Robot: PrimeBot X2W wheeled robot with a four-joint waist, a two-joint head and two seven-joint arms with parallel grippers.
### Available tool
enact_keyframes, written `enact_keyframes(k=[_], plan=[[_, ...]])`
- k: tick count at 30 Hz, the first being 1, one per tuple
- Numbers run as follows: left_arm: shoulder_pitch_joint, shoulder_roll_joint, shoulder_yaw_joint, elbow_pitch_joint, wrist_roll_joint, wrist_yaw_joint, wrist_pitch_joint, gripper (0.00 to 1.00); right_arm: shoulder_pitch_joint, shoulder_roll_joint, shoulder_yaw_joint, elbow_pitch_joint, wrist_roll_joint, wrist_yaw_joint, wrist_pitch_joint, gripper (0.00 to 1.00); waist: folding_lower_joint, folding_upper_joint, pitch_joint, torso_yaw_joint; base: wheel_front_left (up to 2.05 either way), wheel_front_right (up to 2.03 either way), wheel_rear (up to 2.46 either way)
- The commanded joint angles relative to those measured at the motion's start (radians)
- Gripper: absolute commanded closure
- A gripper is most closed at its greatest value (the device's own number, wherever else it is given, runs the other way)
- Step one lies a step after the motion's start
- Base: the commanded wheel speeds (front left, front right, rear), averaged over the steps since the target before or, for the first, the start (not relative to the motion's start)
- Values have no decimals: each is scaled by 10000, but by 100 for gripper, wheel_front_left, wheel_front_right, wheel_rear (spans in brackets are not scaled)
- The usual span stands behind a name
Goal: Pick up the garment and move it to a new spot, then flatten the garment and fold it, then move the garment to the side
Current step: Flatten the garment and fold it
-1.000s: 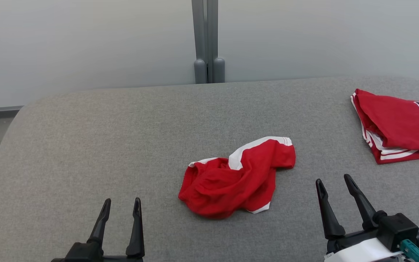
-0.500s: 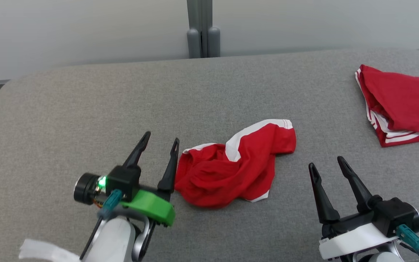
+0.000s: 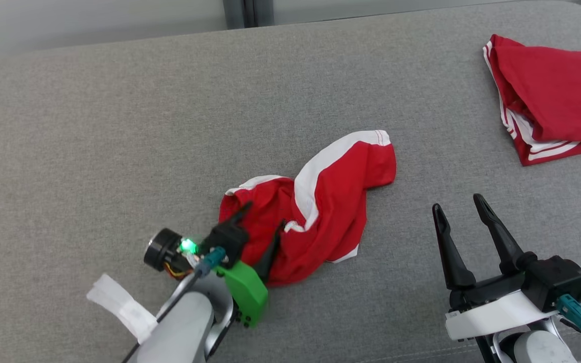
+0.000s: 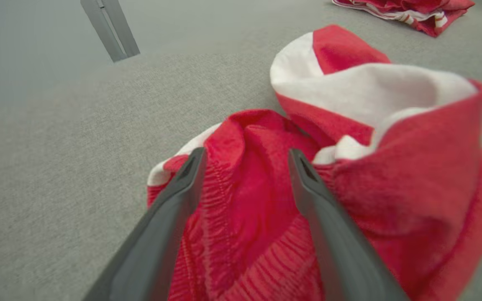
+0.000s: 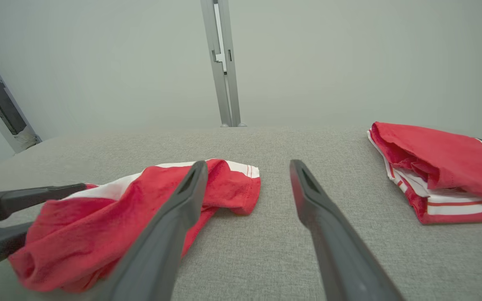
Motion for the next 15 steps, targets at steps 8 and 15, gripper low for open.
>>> enact_keyframes(k=[8, 15], plan=[[1192, 514, -898, -818, -245, -44, -195, 0, -125, -8, -126, -111, 13, -8, 6, 0, 0, -1, 165, 287, 0, 0, 0], [1671, 358, -1053, -2203, -431, 259, -46, 0, -168, -73, -122, -117, 57, -8, 6, 0, 0, -1, 213, 539, 0, 0, 0]])
